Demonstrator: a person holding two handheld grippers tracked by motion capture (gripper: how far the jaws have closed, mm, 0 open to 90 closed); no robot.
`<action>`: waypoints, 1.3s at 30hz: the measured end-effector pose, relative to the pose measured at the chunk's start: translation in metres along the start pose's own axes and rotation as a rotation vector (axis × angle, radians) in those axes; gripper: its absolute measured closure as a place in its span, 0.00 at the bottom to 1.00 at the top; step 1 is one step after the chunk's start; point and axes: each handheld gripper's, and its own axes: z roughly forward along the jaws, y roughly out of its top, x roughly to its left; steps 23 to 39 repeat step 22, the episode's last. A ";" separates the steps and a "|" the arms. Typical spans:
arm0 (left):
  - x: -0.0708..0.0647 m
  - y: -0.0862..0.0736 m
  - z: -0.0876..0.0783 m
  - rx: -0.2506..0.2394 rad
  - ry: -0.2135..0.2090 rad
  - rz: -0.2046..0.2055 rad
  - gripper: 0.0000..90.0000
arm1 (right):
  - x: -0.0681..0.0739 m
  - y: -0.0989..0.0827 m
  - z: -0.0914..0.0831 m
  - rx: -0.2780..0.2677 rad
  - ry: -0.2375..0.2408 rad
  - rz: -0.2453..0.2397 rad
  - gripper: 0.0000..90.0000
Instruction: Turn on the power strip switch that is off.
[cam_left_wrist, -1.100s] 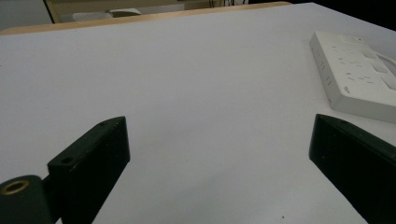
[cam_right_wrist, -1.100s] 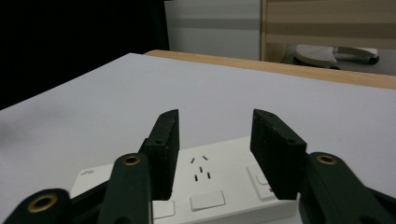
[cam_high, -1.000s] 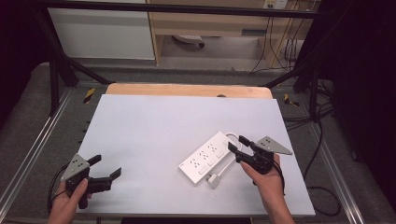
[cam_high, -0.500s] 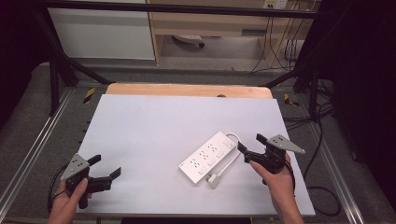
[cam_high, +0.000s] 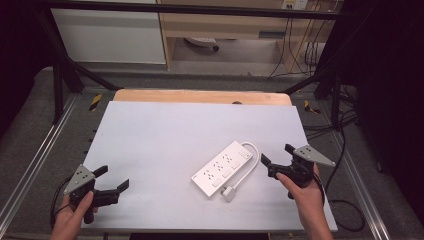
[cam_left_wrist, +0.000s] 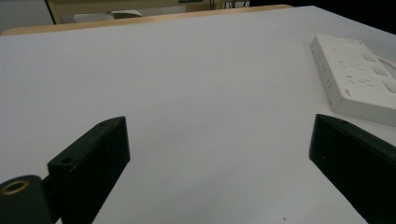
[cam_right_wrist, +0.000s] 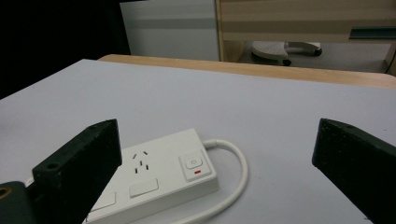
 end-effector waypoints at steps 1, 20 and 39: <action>0.000 0.000 0.000 0.000 0.000 0.000 0.06 | -0.002 0.000 -0.001 -0.002 -0.003 -0.004 0.02; 0.001 0.000 -0.001 -0.006 0.005 -0.002 0.06 | -0.046 -0.036 -0.006 0.133 -0.062 -0.024 0.05; 0.001 0.000 0.000 -0.007 0.001 -0.005 0.06 | -0.050 -0.043 -0.002 0.181 -0.076 -0.014 0.05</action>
